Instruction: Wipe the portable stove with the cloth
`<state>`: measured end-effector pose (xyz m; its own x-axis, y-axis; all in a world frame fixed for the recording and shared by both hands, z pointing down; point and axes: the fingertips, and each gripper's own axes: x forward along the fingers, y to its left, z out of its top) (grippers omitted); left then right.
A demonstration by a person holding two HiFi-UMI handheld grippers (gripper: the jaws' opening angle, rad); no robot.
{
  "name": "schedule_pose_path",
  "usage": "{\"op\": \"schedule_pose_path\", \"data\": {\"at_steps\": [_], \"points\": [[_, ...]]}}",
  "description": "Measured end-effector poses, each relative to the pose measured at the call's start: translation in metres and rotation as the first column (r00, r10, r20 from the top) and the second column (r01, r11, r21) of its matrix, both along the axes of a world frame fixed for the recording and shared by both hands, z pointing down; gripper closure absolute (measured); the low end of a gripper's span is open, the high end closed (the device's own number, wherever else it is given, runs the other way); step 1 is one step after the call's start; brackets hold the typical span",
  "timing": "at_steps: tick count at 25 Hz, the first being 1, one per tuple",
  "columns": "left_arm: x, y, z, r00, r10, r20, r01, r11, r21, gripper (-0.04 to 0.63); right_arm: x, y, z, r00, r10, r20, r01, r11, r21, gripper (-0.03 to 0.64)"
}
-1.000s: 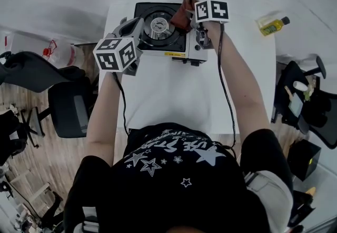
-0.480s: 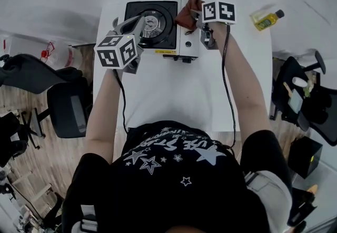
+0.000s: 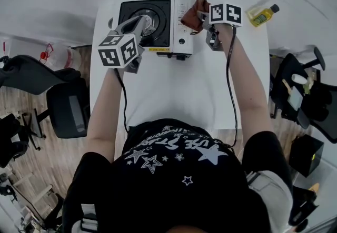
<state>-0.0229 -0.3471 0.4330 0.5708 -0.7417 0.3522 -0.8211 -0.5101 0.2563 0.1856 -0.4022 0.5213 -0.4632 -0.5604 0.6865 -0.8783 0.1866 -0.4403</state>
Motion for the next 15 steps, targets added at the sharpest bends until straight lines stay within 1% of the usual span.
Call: {"op": "schedule_pose_path", "data": {"at_steps": [4, 8, 11, 15], "points": [[0.002, 0.007, -0.004, 1.0, -0.003, -0.005, 0.003, 1.0, 0.007, 0.588, 0.006, 0.005, -0.005, 1.0, 0.004, -0.005, -0.004, 1.0, 0.006, 0.549], [-0.007, 0.016, -0.007, 1.0, -0.007, -0.018, 0.008, 1.0, 0.005, 0.588, 0.002, 0.011, -0.018, 1.0, 0.017, 0.002, -0.018, 1.0, 0.026, 0.549], [-0.022, 0.022, -0.012, 0.999, -0.019, -0.03, 0.019, 1.0, 0.005, 0.588, -0.011, 0.016, -0.034, 1.0, 0.019, 0.02, -0.02, 0.998, 0.053, 0.549], [-0.047, 0.025, -0.023, 0.999, -0.028, -0.041, 0.029, 0.999, 0.023, 0.588, -0.04, 0.025, -0.06, 0.999, -0.013, 0.033, 0.009, 0.995, 0.095, 0.549]]}}
